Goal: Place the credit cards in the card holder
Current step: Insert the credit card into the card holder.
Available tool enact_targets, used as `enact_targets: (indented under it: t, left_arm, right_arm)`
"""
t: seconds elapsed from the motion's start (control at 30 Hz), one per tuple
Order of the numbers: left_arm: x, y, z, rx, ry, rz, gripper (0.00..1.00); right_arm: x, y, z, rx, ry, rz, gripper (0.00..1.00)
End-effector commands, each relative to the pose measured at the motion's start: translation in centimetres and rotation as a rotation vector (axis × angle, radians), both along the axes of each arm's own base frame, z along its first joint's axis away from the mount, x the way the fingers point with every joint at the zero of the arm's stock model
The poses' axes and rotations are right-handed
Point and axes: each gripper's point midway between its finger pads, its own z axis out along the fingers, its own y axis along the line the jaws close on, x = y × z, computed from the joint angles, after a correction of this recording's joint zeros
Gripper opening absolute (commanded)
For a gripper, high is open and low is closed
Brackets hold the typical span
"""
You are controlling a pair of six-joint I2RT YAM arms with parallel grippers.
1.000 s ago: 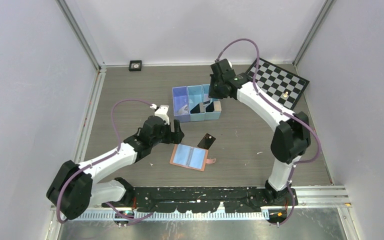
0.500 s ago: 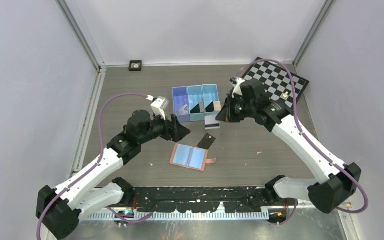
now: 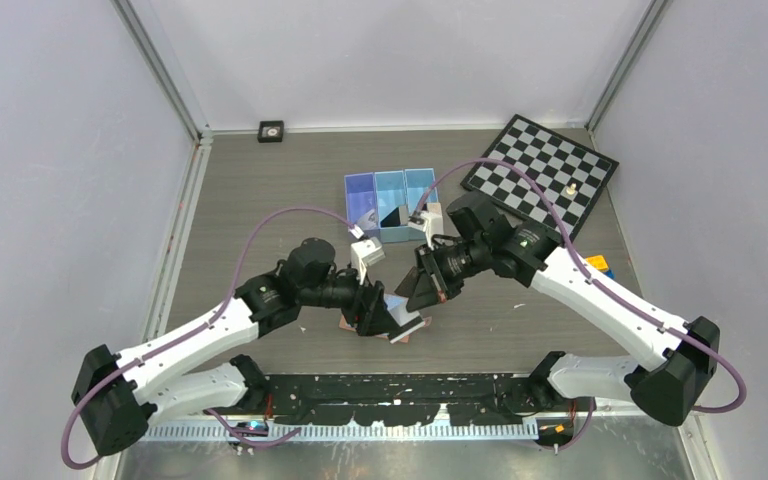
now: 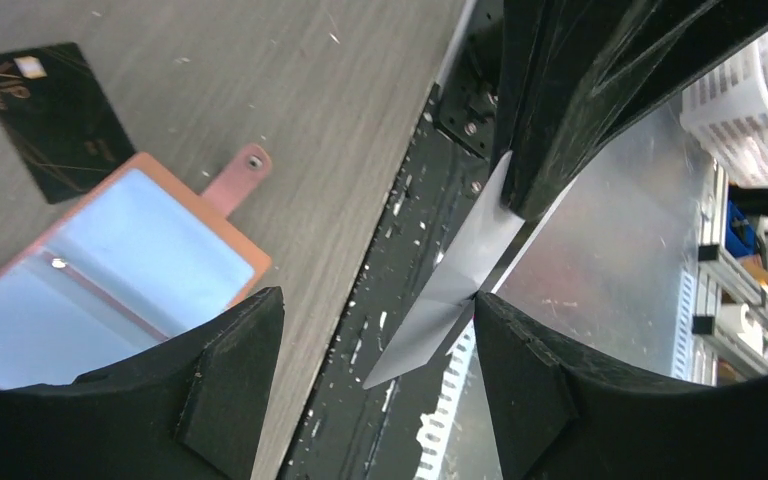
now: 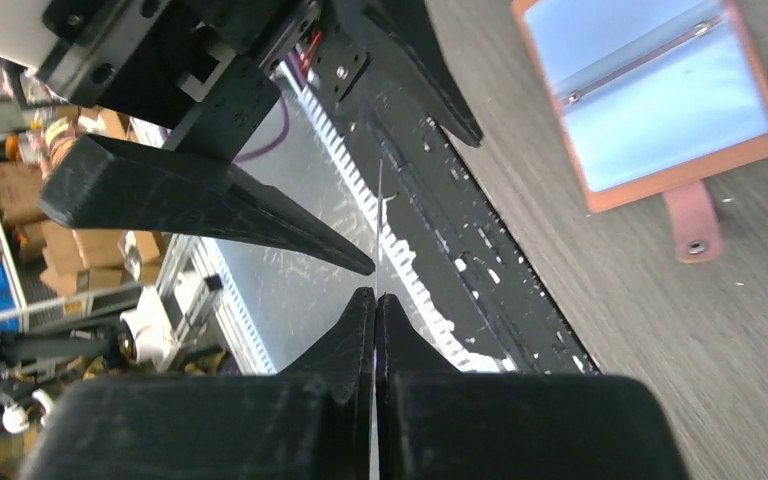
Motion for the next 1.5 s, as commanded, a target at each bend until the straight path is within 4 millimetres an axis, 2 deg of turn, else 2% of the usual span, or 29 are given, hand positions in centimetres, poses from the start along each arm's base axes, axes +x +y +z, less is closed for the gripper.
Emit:
enact_targets:
  t: [0.0, 0.07, 0.2, 0.3, 0.33, 0.37, 0.43, 0.47, 0.53, 0.57, 0.63, 0.83, 0.9, 0.97, 1.07, 1.13, 1.2, 1.33, 1.47]
  left_arm:
    - [-1.9, -0.9, 0.6, -0.013, -0.013, -0.109, 0.71]
    - [-2.3, -0.9, 0.5, -0.002, -0.011, -0.122, 0.66]
    - [-3.3, -1.2, 0.9, -0.034, 0.004, -0.171, 0.3]
    - [-3.9, -1.5, 1.1, -0.054, 0.034, -0.208, 0.06]
    - [-4.0, -1.5, 1.0, -0.056, 0.042, -0.211, 0.01]
    - [-4.1, -1.6, 1.0, -0.058, 0.047, -0.215, 0.0]
    - [-4.0, -1.6, 1.0, -0.063, 0.046, -0.204, 0.0]
    - [-3.9, -1.7, 1.0, -0.069, 0.044, -0.195, 0.0]
    - [-3.6, -1.7, 1.2, -0.084, 0.035, -0.174, 0.0]
    - [-3.4, -1.7, 1.3, -0.09, 0.029, -0.155, 0.0]
    - [-2.8, -1.7, 1.6, -0.115, 0.018, -0.108, 0.0]
    - [-1.1, -1.9, 3.3, -0.258, -0.017, 0.034, 0.0]
    - [-0.4, -1.8, 3.9, -0.302, -0.028, 0.086, 0.0]
    - [0.2, -1.6, 4.5, -0.352, -0.033, 0.139, 0.0]
    - [1.1, -1.4, 5.2, -0.417, -0.035, 0.204, 0.0]
    - [1.5, -1.2, 5.3, -0.434, -0.03, 0.236, 0.0]
    - [1.6, -1.2, 5.3, -0.442, -0.026, 0.247, 0.0]
    - [1.7, -1.2, 5.5, -0.478, -0.006, 0.264, 0.0]
    - [1.9, -1.1, 5.5, -0.502, 0.007, 0.285, 0.0]
  right_arm:
    - [-1.9, 0.7, 1.6, 0.044, -0.008, 0.128, 0.0]
    - [-2.1, 0.6, 1.6, 0.039, -0.01, 0.148, 0.0]
    - [-1.9, 0.6, 1.6, 0.033, -0.029, 0.142, 0.0]
    - [-1.7, 0.6, 1.5, 0.032, -0.039, 0.134, 0.0]
    - [-1.6, 0.6, 1.5, 0.031, -0.043, 0.131, 0.0]
    - [-1.5, 0.5, 1.3, 0.026, -0.049, 0.124, 0.04]
    - [-0.8, 0.2, 0.8, -0.005, -0.074, 0.08, 0.21]
    - [-0.2, 0.0, 0.4, -0.02, -0.09, 0.046, 0.38]
    - [1.0, -0.6, 0.3, -0.031, -0.123, -0.035, 0.59]
    - [1.6, -1.0, 0.3, -0.027, -0.129, -0.076, 0.64]
    - [2.6, -1.7, 0.6, 0.004, -0.129, -0.15, 0.69]
    - [5.6, -4.1, 2.2, 0.158, -0.129, -0.42, 0.71]
    - [6.1, -4.4, 2.7, 0.233, -0.114, -0.48, 0.74]
    - [6.0, -3.7, 3.5, 0.325, -0.085, -0.486, 0.72]
    - [5.5, -2.3, 4.8, 0.459, -0.02, -0.443, 0.63]
    - [5.4, -1.6, 6.5, 0.572, -0.027, -0.408, 0.59]
    - [5.4, -1.2, 7.1, 0.635, -0.01, -0.394, 0.54]
    - [5.7, -0.6, 6.4, 0.633, 0.023, -0.385, 0.47]
    - [5.5, 0.4, 5.5, 0.62, 0.051, -0.356, 0.45]
